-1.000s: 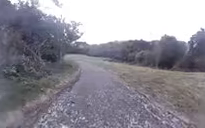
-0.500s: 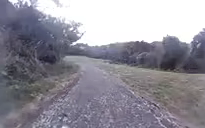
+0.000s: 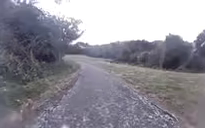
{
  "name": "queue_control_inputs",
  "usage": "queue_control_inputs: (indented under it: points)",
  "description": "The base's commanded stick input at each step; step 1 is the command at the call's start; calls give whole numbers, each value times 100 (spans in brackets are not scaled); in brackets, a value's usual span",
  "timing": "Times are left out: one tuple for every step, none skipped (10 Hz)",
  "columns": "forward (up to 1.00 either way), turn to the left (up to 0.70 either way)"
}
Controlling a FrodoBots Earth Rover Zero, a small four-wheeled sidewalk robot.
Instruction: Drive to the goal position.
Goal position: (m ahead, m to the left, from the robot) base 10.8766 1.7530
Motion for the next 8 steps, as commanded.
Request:
queue_control_inputs:
  points:
    - [70, 0]
    - [70, 0]
    - [70, 0]
    - [70, 0]
    - [70, 0]
    - [70, 0]
    - [70, 13]
    - [70, 8]
